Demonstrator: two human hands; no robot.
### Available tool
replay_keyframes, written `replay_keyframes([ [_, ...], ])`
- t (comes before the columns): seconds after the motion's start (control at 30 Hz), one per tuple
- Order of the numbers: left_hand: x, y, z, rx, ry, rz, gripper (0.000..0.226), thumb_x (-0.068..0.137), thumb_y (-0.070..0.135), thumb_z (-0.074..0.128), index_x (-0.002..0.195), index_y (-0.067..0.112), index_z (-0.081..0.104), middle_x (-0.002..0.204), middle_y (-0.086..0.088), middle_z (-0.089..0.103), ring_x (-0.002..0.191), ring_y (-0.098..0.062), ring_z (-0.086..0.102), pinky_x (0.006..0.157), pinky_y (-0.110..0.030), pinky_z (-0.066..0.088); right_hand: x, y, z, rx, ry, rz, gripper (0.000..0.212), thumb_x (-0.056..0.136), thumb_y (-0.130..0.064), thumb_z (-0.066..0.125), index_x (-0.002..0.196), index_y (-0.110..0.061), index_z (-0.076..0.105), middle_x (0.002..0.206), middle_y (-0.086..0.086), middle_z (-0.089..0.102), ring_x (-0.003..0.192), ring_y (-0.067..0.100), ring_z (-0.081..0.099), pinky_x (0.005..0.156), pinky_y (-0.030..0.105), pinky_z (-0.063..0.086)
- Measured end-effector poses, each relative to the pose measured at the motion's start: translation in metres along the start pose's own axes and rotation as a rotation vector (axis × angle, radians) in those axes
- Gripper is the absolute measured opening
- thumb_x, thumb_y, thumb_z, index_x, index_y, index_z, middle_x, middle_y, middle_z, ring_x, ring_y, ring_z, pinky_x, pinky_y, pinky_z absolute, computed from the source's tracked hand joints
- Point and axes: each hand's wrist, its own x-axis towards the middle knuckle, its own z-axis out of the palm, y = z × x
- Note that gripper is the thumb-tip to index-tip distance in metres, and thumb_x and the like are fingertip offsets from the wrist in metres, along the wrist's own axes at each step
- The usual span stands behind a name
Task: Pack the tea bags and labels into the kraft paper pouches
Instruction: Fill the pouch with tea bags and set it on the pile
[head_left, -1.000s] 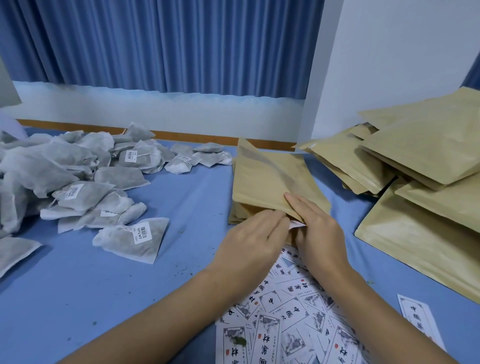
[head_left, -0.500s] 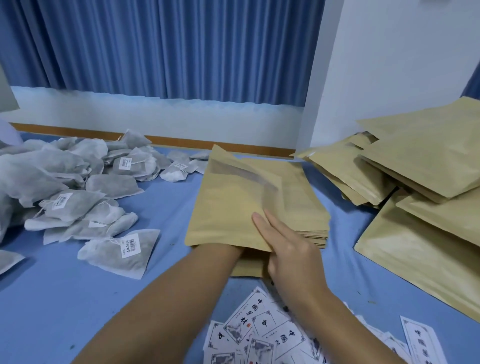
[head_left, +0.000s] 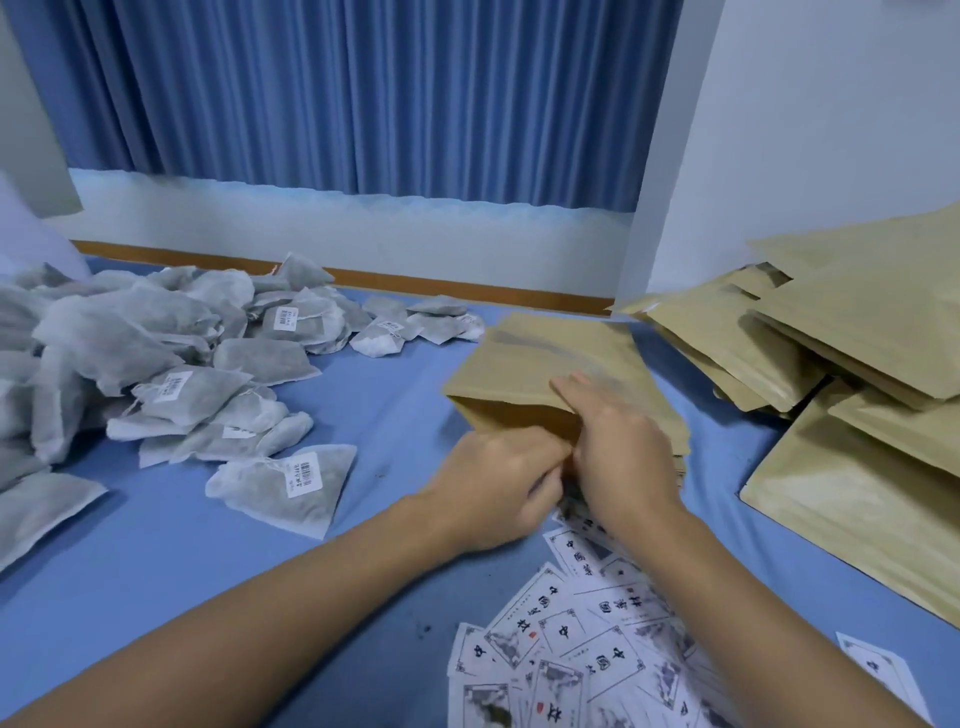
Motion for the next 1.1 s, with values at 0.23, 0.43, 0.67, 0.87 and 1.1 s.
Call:
replay_keyframes([
  [0.23, -0.063, -0.047, -0.035, 0.517, -0.238, -0.721, 0.039, 0.089, 0.047, 0.046, 0.122, 0.031, 0.055, 0.150, 0.000, 0.040, 0.136, -0.026, 0.039, 0.106, -0.062, 0.020, 0.002, -0.030, 0.025, -0.098, 0.152, 0.139, 0.020, 0.091, -0.025, 0.066, 0.111, -0.030, 0.069, 0.089, 0.000, 0.072, 0.078, 0.033, 0.065, 0.060, 0.032, 0.040],
  [0.43, -0.061, -0.059, -0.036, 0.333, -0.409, -0.937, 0.045, 0.092, 0.029, 0.045, 0.137, 0.033, 0.039, 0.165, 0.000, 0.003, 0.149, -0.032, 0.008, 0.106, -0.069, 0.018, -0.016, -0.034, 0.040, -0.085, 0.048, 0.128, 0.034, 0.097, -0.020, 0.055, 0.128, -0.031, 0.063, 0.118, -0.004, 0.070, 0.110, 0.028, 0.061, 0.096, 0.053, 0.044],
  [0.67, -0.055, -0.044, -0.045, -0.205, 0.144, -0.553, 0.076, 0.076, -0.021, 0.036, 0.139, 0.019, 0.052, 0.155, -0.005, 0.032, 0.141, -0.020, 0.036, 0.109, -0.015, 0.030, -0.019, -0.034, 0.035, -0.046, -0.033, 0.116, 0.042, 0.101, -0.022, 0.051, 0.142, -0.031, 0.052, 0.137, -0.009, 0.060, 0.117, 0.026, 0.056, 0.081, 0.038, 0.052],
  [0.87, -0.048, -0.017, -0.028, -0.301, 0.209, -0.218, 0.062, 0.094, -0.012, 0.050, 0.148, 0.016, 0.041, 0.154, -0.001, 0.036, 0.143, -0.014, 0.036, 0.115, -0.026, 0.034, -0.023, -0.042, 0.035, -0.073, -0.024, 0.126, 0.042, 0.099, -0.023, 0.053, 0.138, -0.039, 0.054, 0.131, -0.014, 0.063, 0.112, 0.024, 0.059, 0.073, 0.036, 0.051],
  [1.1, -0.063, -0.029, -0.018, -0.214, 0.072, -0.562, 0.063, 0.093, -0.005, 0.050, 0.148, 0.023, 0.037, 0.157, 0.010, 0.024, 0.144, -0.004, 0.026, 0.113, -0.007, 0.018, -0.025, -0.039, 0.037, -0.004, 0.042, 0.135, 0.039, 0.098, -0.018, 0.056, 0.133, -0.034, 0.062, 0.117, -0.007, 0.070, 0.102, 0.025, 0.062, 0.067, 0.035, 0.050],
])
